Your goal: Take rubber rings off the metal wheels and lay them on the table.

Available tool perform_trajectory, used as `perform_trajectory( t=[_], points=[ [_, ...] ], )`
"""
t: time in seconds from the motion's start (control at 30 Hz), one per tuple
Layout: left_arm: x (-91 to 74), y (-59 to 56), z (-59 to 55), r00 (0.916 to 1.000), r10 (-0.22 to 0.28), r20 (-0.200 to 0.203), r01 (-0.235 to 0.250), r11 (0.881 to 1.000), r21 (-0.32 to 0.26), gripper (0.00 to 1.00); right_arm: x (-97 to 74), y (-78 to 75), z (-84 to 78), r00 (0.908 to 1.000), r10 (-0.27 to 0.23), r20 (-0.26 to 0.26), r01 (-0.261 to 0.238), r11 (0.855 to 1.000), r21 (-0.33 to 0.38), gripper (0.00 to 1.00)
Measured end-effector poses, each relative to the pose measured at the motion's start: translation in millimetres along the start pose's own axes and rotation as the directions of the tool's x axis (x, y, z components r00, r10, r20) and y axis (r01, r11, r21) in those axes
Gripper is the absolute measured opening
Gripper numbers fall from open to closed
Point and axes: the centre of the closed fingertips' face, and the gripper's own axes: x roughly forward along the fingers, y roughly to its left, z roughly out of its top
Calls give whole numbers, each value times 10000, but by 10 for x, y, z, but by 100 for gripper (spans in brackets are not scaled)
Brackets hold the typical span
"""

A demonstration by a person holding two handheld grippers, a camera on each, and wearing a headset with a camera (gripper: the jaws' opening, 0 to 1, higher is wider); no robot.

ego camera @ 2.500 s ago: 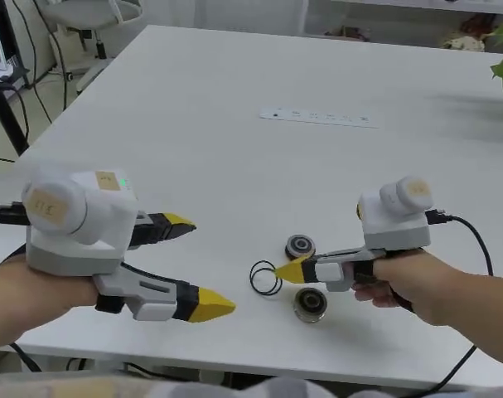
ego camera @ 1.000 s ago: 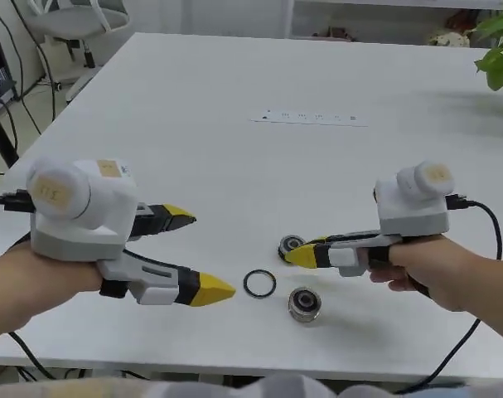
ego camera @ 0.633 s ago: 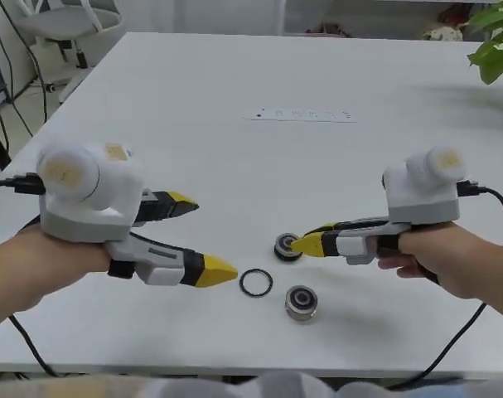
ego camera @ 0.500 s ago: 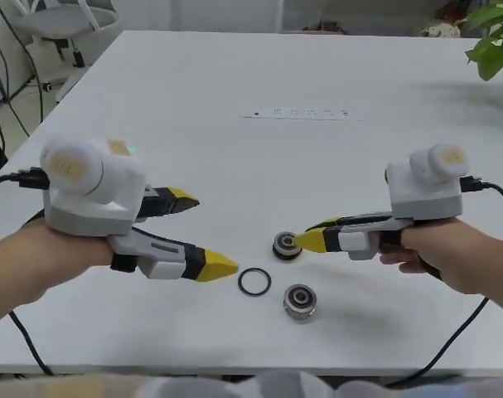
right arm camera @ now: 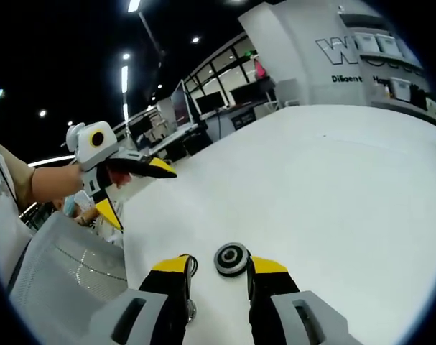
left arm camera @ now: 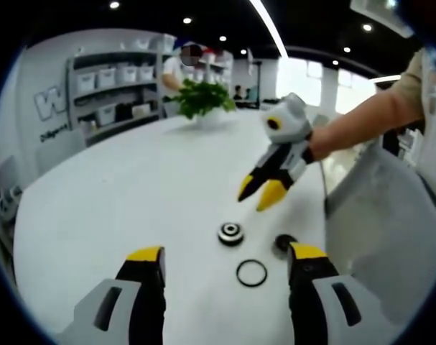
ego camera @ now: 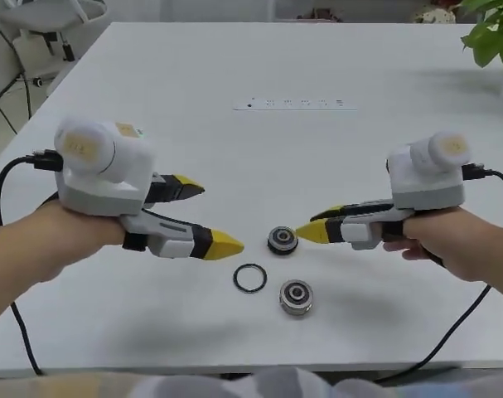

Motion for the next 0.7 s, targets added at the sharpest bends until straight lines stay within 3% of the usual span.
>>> perform_trajectory(
  t=[0.7],
  points=[
    [376,-29,-50,9973,-596,-434,605,9980,198,64,111,-76,-157,9984,-254,-501,200,9943,-1044,31]
  ],
)
